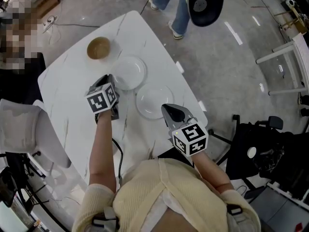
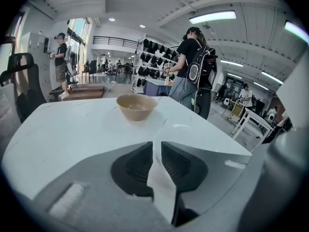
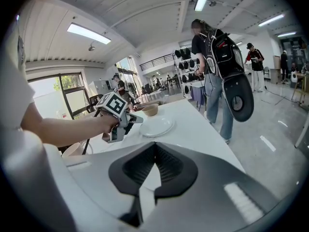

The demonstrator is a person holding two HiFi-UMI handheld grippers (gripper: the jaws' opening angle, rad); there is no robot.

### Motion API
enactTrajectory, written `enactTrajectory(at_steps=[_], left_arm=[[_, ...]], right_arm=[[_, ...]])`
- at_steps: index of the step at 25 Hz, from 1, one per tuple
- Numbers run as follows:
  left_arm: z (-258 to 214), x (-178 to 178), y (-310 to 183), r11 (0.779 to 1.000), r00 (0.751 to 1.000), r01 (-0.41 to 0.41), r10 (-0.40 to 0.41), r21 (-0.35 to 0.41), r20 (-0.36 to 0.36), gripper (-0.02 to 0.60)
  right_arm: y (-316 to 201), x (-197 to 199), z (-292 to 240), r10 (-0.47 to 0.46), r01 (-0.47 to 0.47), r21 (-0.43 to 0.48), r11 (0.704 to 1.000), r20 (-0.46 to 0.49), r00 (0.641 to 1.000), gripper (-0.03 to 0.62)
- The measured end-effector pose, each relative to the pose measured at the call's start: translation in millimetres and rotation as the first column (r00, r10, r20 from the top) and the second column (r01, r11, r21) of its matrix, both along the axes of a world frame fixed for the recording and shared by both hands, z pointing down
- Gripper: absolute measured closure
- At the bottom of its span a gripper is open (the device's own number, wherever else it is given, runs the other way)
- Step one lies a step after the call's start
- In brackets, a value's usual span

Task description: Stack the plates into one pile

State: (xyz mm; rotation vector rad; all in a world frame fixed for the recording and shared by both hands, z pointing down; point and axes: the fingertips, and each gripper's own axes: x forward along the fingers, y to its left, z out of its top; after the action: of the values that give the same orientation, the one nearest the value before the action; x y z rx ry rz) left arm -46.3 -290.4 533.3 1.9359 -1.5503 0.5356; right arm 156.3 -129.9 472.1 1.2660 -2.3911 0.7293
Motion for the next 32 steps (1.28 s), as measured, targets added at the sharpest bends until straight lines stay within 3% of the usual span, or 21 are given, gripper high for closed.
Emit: enactTrajectory(at_steps=[4, 6, 10, 18, 27, 32], left_arm=[[-11.3, 2.5, 2.7, 1.000, 0.999, 0.007, -0.006, 0.025, -0.034, 0.528], [-20.8, 4.5, 4.8, 0.999, 0.999, 0.006, -0.004, 0.048, -0.053, 0.562], [-48.6, 17.3, 11.5, 0.992, 0.994, -0.033, 0.046, 0.125, -0.102, 0.577], [-107.5, 46.2, 41.0, 0.957, 0.972, -0.115, 0.165, 0.266, -0.170, 0.578], [-160.1, 61.6, 78.0, 0.903, 0.949, -0.176, 0.262, 0.392, -0.177, 0.578], [-164.2, 63.4, 100.0, 0.899, 0.946, -0.179, 0.269, 0.400, -0.182, 0.578]], right_arm=[[2.6, 1.0, -0.9, 0.006, -0.006, 0.002, 1.000, 0.001, 1.000, 0.591], [4.0, 0.9, -1.3, 0.008, -0.008, 0.005, 1.000, 0.003, 1.000, 0.591], [5.9, 2.0, -5.6, 0.014, -0.014, 0.017, 1.000, 0.001, 1.000, 0.591], [9.2, 9.4, -18.6, 0.036, -0.036, 0.046, 0.998, 0.003, 0.999, 0.591], [11.3, 23.1, -29.2, 0.061, -0.061, 0.054, 0.997, 0.002, 0.998, 0.591], [10.0, 31.9, -31.0, 0.074, -0.074, 0.049, 0.996, -0.007, 0.997, 0.591]])
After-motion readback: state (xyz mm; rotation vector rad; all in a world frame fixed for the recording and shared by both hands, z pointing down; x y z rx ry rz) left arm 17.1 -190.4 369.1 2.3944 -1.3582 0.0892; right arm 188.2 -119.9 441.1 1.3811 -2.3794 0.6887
